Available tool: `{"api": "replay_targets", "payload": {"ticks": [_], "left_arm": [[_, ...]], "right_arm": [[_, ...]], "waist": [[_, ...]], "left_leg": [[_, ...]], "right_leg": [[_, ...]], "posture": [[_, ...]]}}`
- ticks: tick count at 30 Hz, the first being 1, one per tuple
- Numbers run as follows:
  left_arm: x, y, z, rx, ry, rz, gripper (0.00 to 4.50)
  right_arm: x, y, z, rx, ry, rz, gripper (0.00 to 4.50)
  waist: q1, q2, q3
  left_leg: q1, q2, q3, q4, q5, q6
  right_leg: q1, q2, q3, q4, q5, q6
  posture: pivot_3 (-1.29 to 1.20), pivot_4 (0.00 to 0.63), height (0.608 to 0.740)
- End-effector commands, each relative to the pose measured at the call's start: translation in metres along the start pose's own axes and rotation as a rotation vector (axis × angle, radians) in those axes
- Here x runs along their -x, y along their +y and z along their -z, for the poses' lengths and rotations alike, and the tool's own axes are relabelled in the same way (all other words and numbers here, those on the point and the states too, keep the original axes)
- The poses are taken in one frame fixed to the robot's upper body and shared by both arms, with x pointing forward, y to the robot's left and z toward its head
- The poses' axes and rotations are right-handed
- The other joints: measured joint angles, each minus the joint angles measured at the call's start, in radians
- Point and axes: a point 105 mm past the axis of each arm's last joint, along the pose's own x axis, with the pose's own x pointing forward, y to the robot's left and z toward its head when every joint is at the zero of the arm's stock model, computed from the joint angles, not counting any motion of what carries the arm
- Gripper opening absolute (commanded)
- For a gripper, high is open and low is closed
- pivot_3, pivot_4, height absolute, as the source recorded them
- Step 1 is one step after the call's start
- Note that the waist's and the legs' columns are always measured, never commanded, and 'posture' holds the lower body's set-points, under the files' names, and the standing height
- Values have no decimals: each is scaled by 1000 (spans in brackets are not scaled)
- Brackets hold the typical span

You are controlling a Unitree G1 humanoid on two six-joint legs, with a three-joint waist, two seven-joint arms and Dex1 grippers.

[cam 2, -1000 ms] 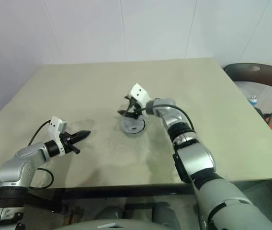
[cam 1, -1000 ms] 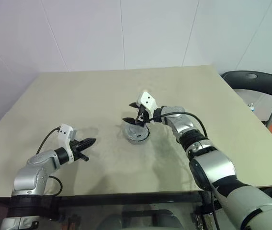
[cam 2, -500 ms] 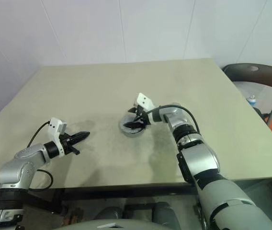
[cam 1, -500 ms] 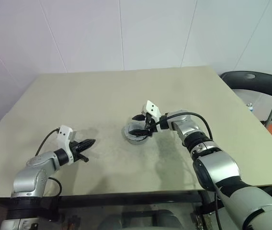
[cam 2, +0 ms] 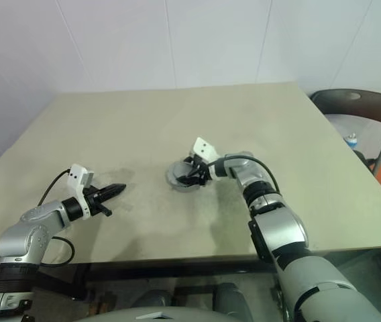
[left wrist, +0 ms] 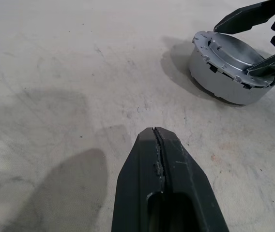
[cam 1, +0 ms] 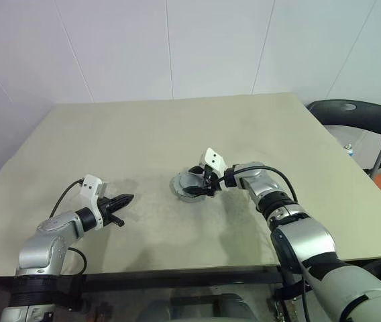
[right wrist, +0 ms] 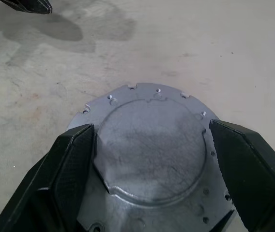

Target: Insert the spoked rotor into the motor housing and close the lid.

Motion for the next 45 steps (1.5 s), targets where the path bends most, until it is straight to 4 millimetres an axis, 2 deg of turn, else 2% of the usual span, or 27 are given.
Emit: {"api": "replay_targets", "payload": {"ticks": [1, 5, 9, 10, 22, 26, 32, 38, 45], "left_arm": [[-2, -2, -12, -35, -35, 6, 0], [-3, -2, -11, -33, -35, 3, 0], [-2, -3, -10, -32, -34, 4, 0], [-2, -2, -11, -33, -35, 4, 0], [-2, -2, -11, -34, -37, 0, 0], [-4, -2, -12, -33, -40, 1, 0], [-5, -2, -13, -34, -40, 5, 0], [-5, 1, -13, -35, -36, -1, 0], [-5, 3, -14, -37, -41, -5, 0]], "right_arm": [[-6, 2, -11, 29, -29, 3, 3989], [-7, 3, -6, 1, -16, 6, 3989], [-5, 0, -2, 2, 1, 33, 3153], [-5, -1, -1, -3, 8, 38, 3104], [2, -8, 3, -32, 45, 63, 3105], [6, -13, 5, -116, 35, 79, 3105], [20, -28, -5, -284, -45, 129, 3105], [30, -35, -6, -303, -53, 146, 3105], [24, -32, -7, -294, -58, 137, 3105]], "waist": [[0, 0, 0], [0, 0, 0], [1, 0, 0], [1, 0, 0], [3, 0, 0], [5, 0, 0], [9, -1, 0], [8, -1, 0], [6, -1, 1]], "left_leg": [[0, 0, 0, 0, 0, 0], [0, 0, 0, 0, 0, 0], [1, 0, 0, 0, 0, 0], [1, 0, 0, 0, 0, 0], [13, 0, -1, 0, 0, 0], [15, 0, -1, 0, 0, 0], [15, 0, -1, 0, 0, 0], [15, 0, -1, 0, 0, 0], [15, 0, -1, 0, 0, 0]], "right_leg": [[0, 0, 0, 0, 0, 0], [0, 0, 0, 0, 0, 0], [0, 1, 0, 1, 0, 0], [0, 1, 0, 1, 0, 0], [13, 2, 0, 0, 0, -1], [16, 2, 0, -1, 0, -1], [16, 2, 0, -1, 0, -1], [16, 2, 0, -2, 0, -1], [16, 2, 0, -2, 0, -1]], "posture": [[0, 0, 740], [0, 0, 740], [0, 0, 740], [0, 0, 740], [0, 0, 740], [0, 0, 740], [0, 0, 740], [0, 0, 740], [0, 0, 740]]}}
